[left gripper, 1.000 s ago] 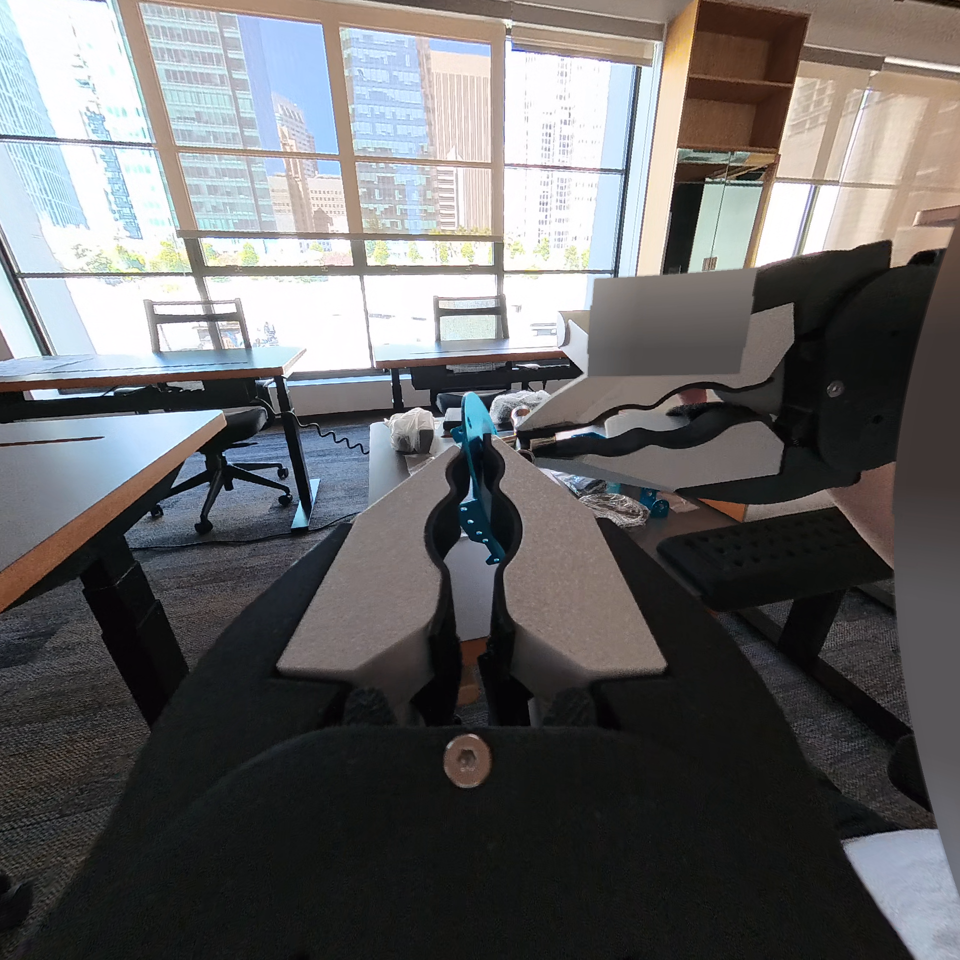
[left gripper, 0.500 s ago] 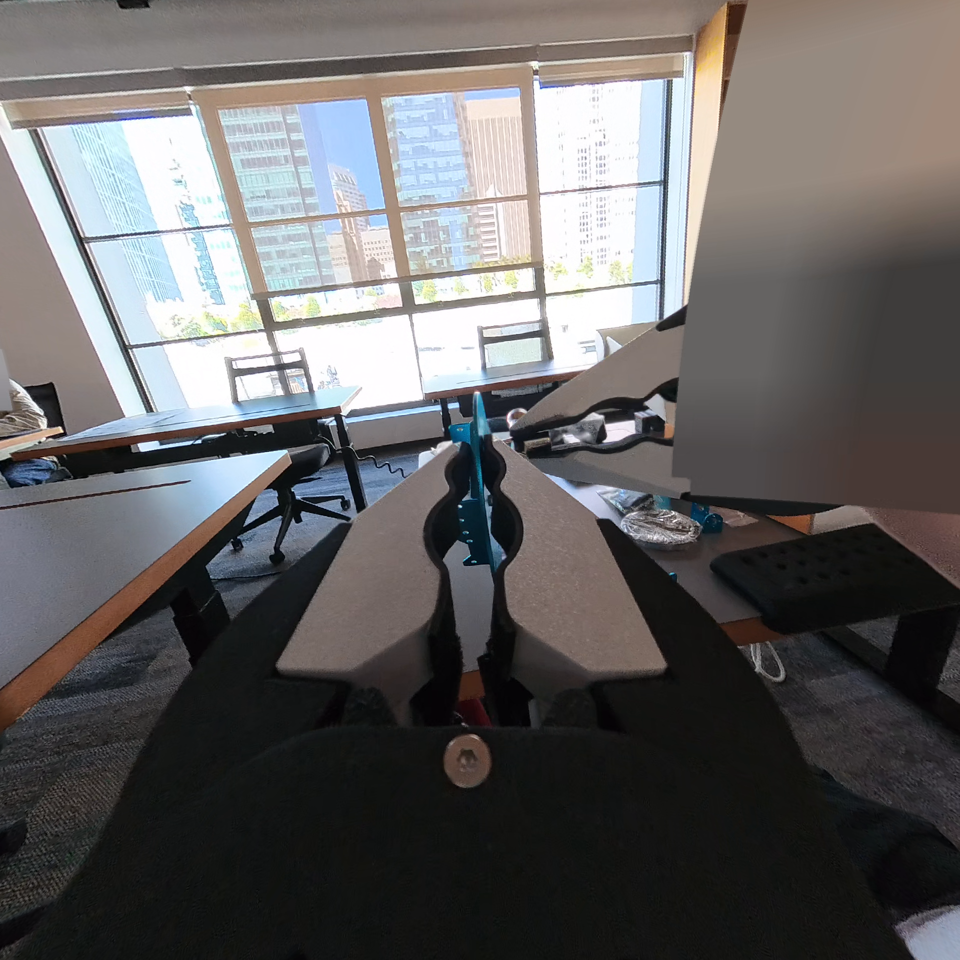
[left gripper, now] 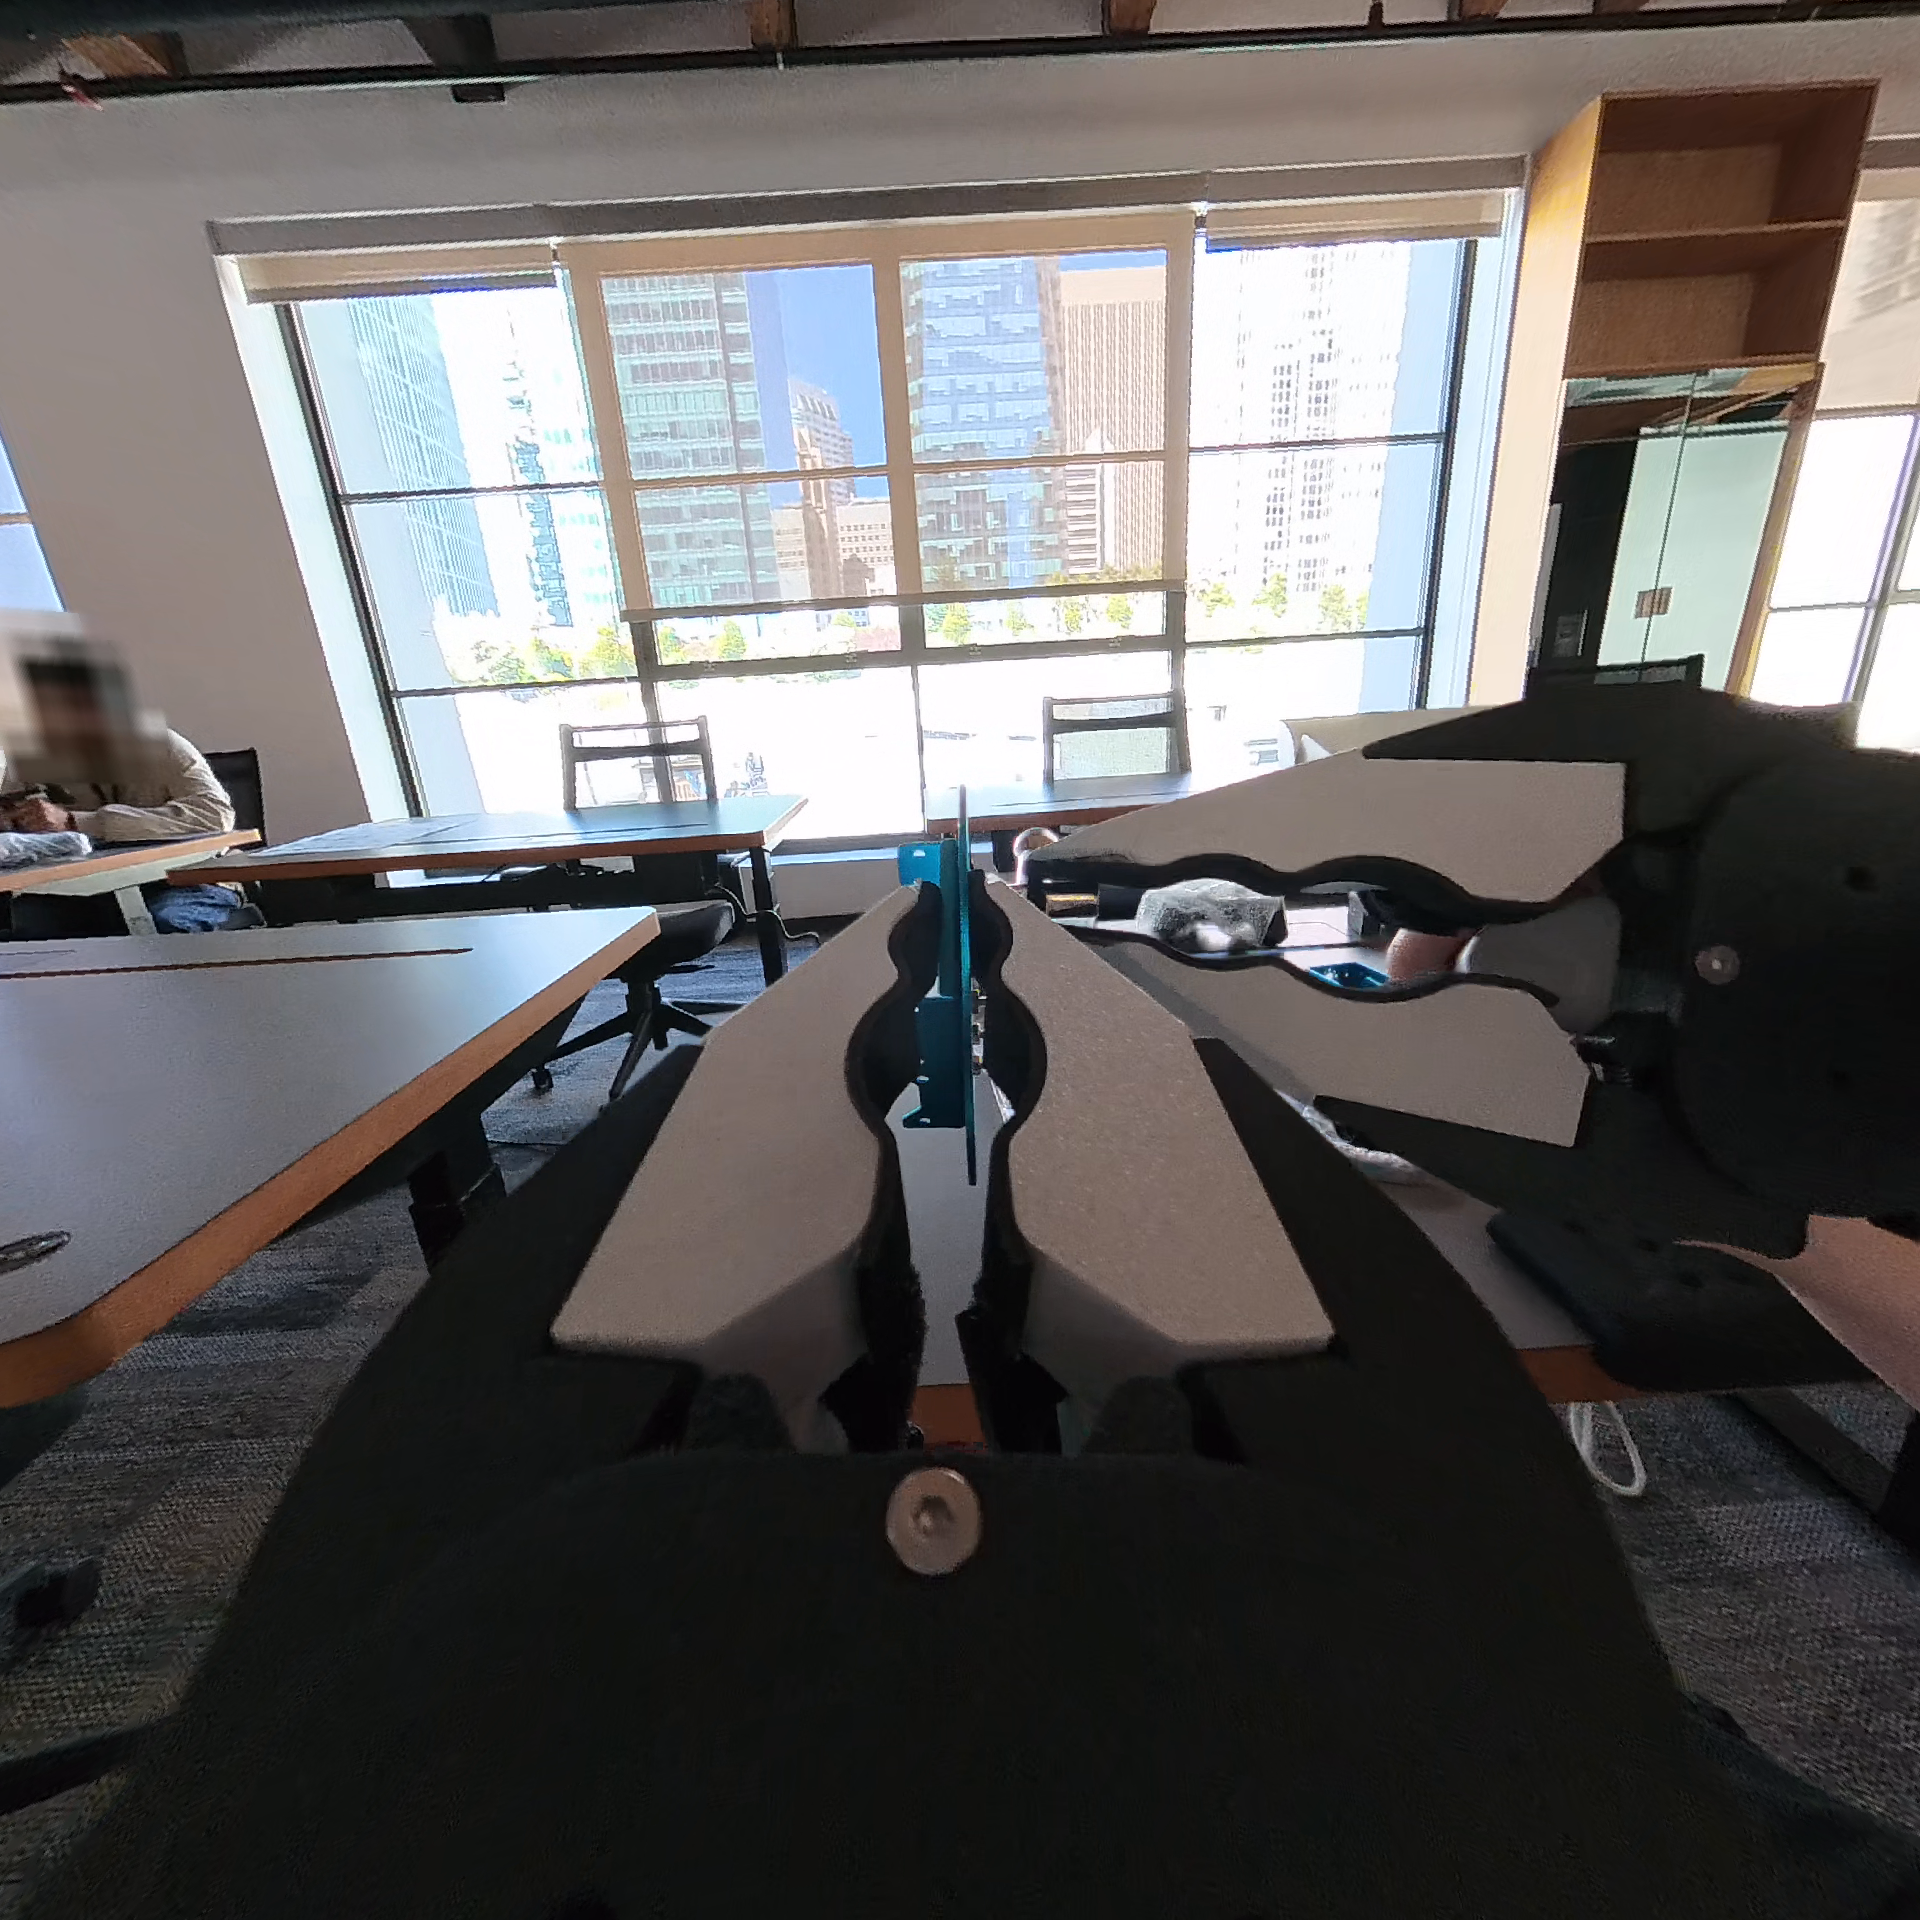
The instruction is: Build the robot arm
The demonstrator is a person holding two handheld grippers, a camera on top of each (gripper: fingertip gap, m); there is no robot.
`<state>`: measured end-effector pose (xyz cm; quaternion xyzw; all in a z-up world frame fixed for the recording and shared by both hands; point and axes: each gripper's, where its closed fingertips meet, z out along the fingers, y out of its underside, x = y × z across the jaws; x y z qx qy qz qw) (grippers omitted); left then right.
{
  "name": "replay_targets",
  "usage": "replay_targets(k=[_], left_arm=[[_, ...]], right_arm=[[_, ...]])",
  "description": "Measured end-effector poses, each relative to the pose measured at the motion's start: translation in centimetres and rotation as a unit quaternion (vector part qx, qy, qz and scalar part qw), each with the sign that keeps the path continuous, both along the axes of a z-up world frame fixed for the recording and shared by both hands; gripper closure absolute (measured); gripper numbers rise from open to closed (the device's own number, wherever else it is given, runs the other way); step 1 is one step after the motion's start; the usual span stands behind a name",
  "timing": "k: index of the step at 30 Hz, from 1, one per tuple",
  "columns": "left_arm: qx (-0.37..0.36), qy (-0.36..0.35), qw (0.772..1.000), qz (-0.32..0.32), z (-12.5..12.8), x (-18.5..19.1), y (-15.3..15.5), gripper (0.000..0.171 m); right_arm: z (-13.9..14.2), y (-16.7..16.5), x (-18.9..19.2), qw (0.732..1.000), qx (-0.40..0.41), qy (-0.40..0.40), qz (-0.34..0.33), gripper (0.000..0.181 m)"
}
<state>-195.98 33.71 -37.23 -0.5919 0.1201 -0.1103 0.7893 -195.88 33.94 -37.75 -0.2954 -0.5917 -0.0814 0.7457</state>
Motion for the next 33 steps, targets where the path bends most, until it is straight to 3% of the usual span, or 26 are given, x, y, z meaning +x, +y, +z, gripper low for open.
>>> replay_targets(k=[4,12,20,22,26,33], left_arm=[[0.000,0.002,1.000,0.008,-0.1,0.0,0.2,0.169],[0.025,0.004,1.000,0.015,0.1,0.1,0.0,0.169],[0.041,-0.006,0.999,0.025,0.3,-0.1,0.2,0.169],[0.032,-0.006,0.999,0.026,0.1,-0.2,0.5,0.169],[0.008,-0.006,1.000,0.024,-0.5,-0.5,0.9,0.169],[-0.009,-0.016,1.000,0.013,-0.4,-0.3,0.9,0.169]], right_arm=[[-0.1,0.2,-0.1,1.000,0.018,0.000,-0.012,0.172],[-0.1,0.2,0.0,0.991,-0.121,0.045,0.015,0.173],[0.2,0.3,-0.2,0.961,-0.233,0.137,0.054,0.171],[-0.1,0.5,-0.3,0.973,-0.194,0.116,0.041,0.176],[-0.7,0.8,-0.6,1.000,0.002,0.008,-0.013,0.175],[-0.7,1.0,-0.3,0.993,0.074,-0.088,-0.008,0.174]])
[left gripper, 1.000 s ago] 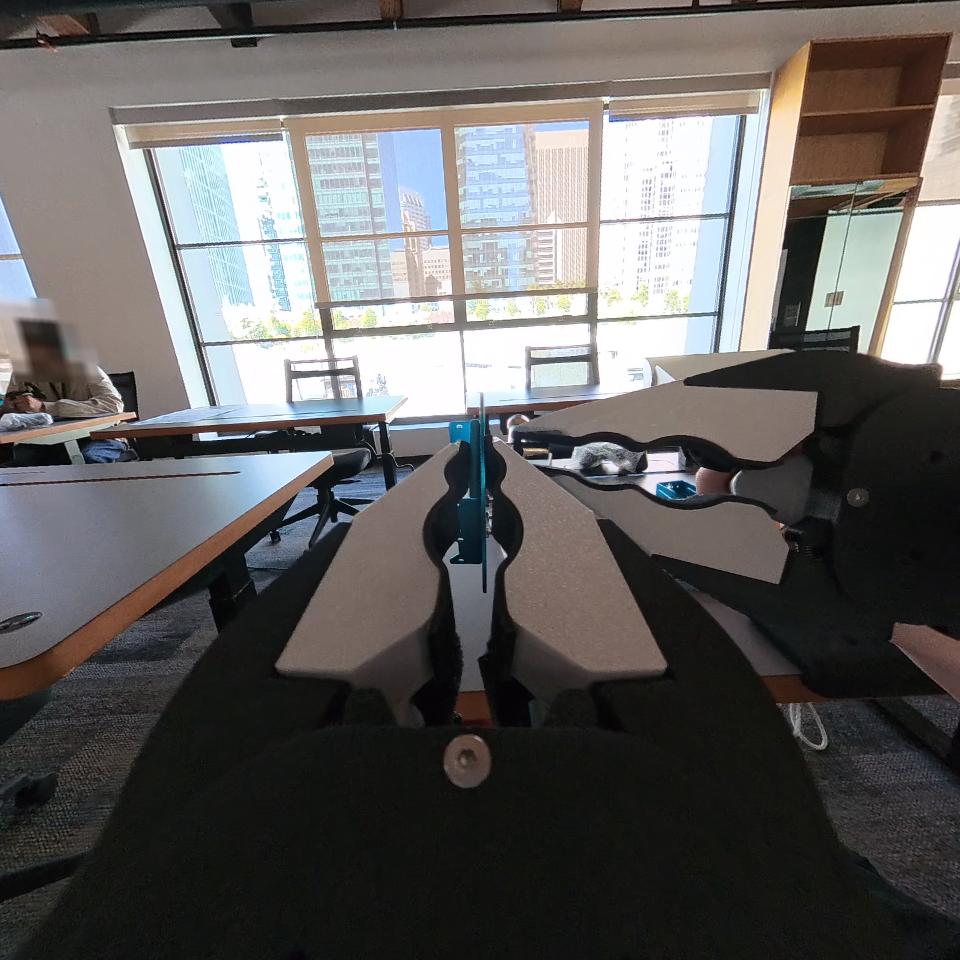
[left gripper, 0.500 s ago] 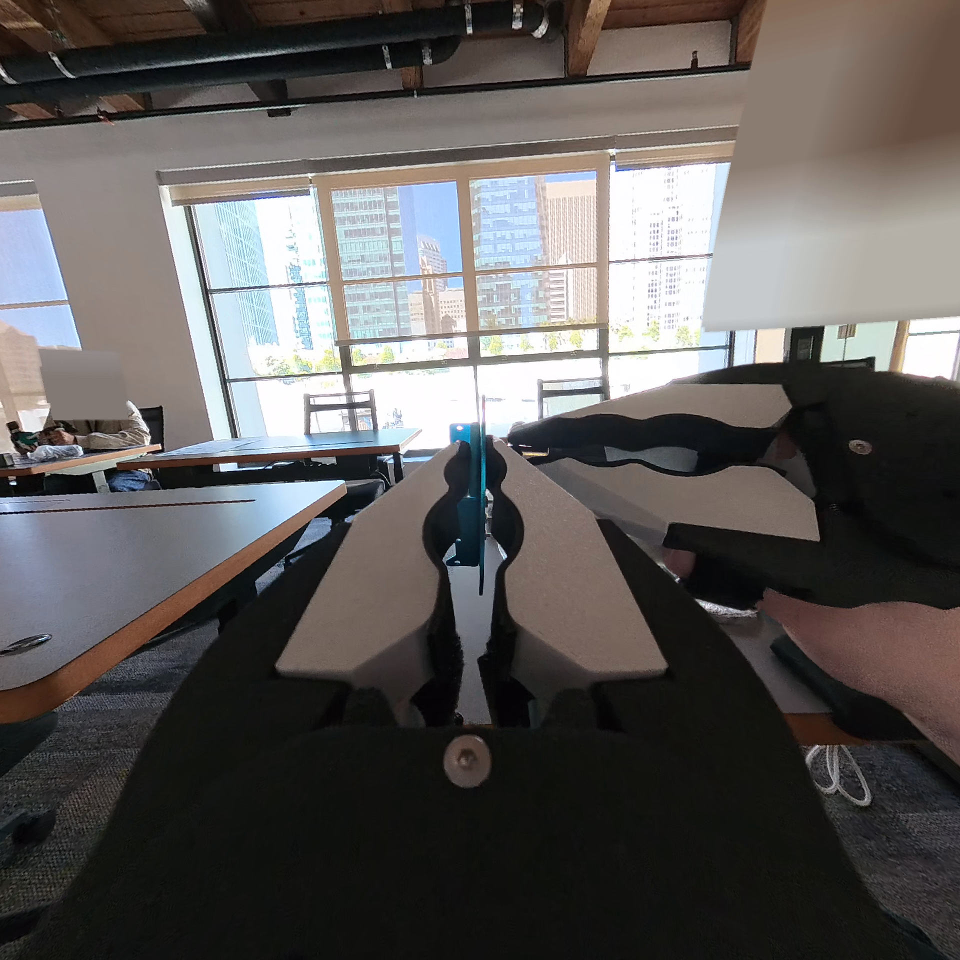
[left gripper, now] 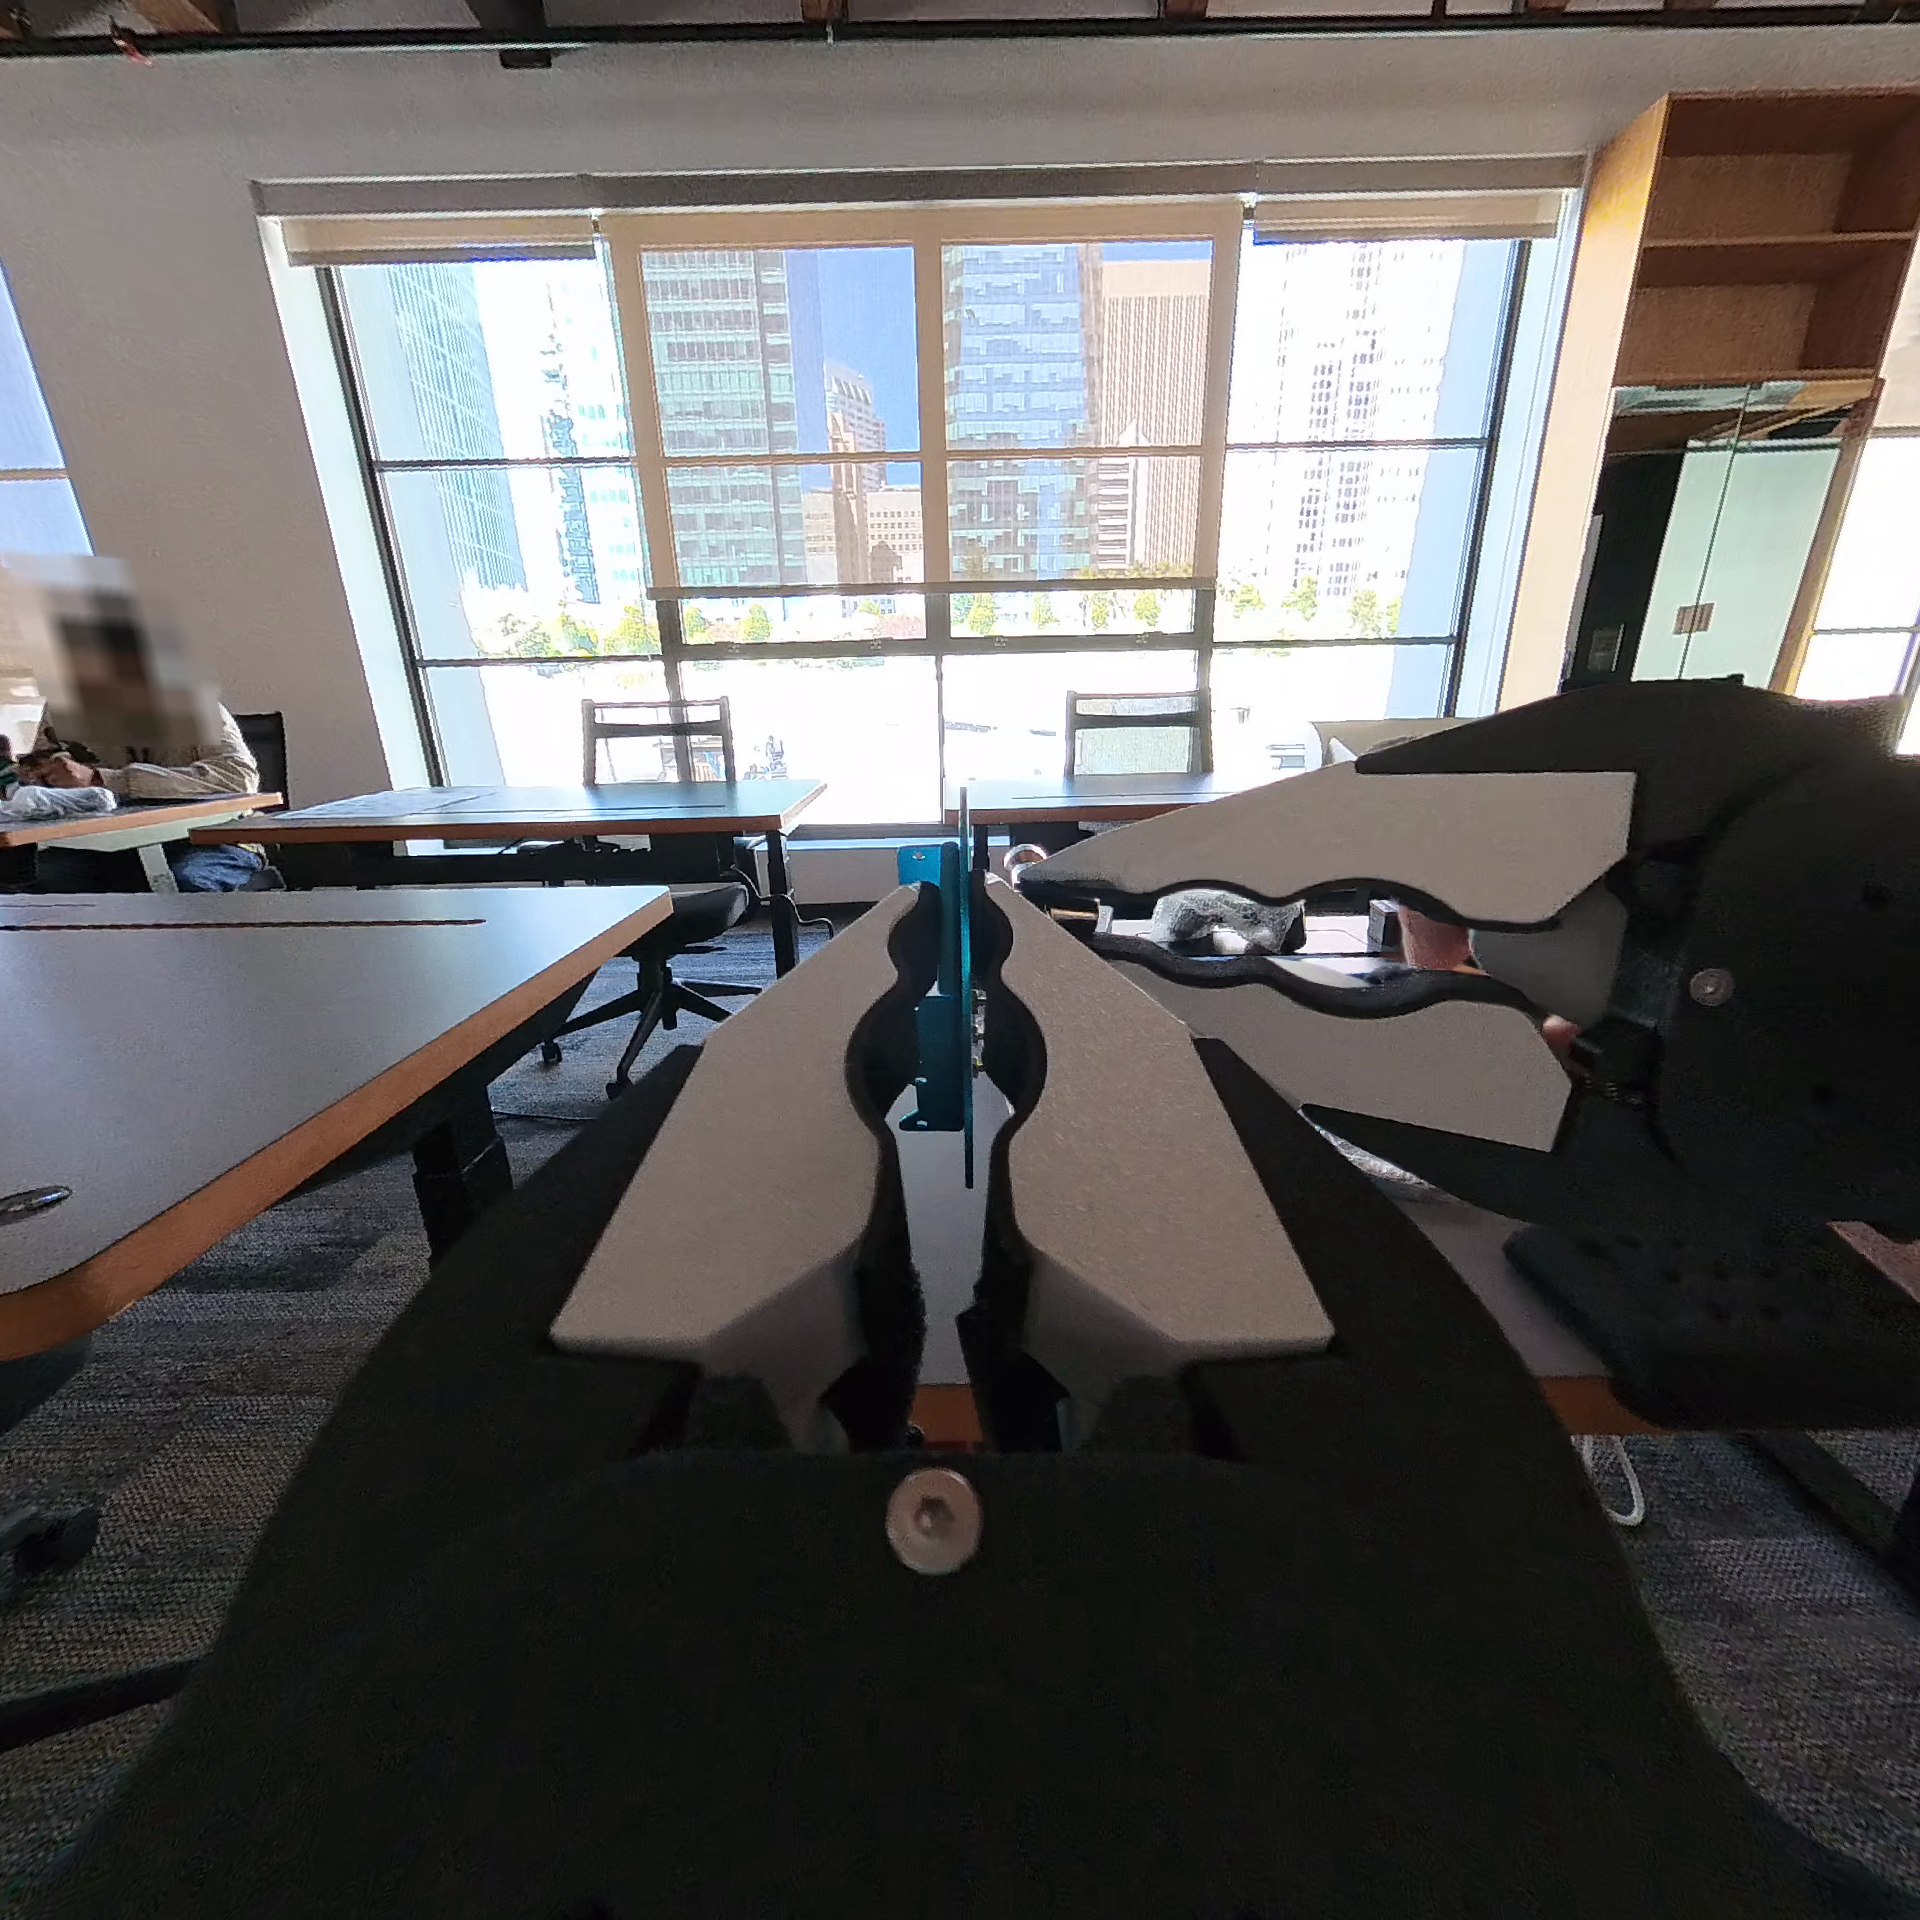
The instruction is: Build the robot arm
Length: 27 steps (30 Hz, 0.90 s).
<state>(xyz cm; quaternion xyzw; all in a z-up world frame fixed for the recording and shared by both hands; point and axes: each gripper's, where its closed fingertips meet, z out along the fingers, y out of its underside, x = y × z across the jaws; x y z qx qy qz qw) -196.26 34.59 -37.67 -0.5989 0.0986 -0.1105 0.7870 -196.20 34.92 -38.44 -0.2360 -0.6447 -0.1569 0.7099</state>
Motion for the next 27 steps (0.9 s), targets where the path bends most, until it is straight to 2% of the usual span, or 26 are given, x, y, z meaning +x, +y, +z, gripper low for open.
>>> replay_targets(k=[4,9,13,18,19,21,22,23,24,26,27], left_arm=[[-0.015,-0.007,1.000,-0.020,-0.1,0.6,0.2,0.169],[-0.008,-0.019,0.999,-0.024,0.0,0.7,0.1,0.169],[-0.002,-0.036,0.999,-0.030,0.4,0.3,-0.2,0.170],[0.000,-0.045,0.998,-0.034,0.2,0.3,-0.1,0.170],[0.001,-0.045,0.998,-0.032,0.2,0.2,-0.1,0.170],[-0.004,-0.041,0.999,-0.026,-0.1,-0.4,0.0,0.170],[-0.008,-0.037,0.999,-0.020,-0.4,-0.7,0.2,0.170],[-0.018,-0.029,0.999,-0.014,-0.9,-1.1,0.5,0.170],[-0.033,-0.023,0.999,-0.009,-1.6,-1.4,0.9,0.170],[-0.056,-0.030,0.998,-0.015,-2.7,-1.8,1.5,0.170],[-0.066,-0.034,0.997,-0.021,-3.1,-1.8,1.7,0.170]], right_arm=[[-0.1,0.0,0.1,0.998,0.048,-0.030,-0.001,0.174],[0.1,0.0,0.1,1.000,0.019,-0.017,-0.011,0.175],[0.9,0.3,0.6,0.999,0.036,-0.004,-0.018,0.175],[0.7,-0.6,0.5,0.999,0.029,-0.019,0.015,0.175],[0.5,-0.9,0.6,0.999,0.012,-0.028,0.025,0.175],[-0.5,0.1,1.2,0.995,-0.090,-0.027,0.023,0.176],[-1.7,1.7,1.9,0.985,-0.167,-0.032,0.008,0.176],[-3.5,4.0,2.9,0.964,-0.262,-0.045,-0.024,0.175],[-6.2,6.6,4.2,0.923,-0.373,-0.068,-0.065,0.175],[-12.2,9.4,6.7,0.789,-0.585,-0.147,-0.114,0.175],[-14.3,11.0,7.7,0.736,-0.641,-0.162,-0.144,0.174]])
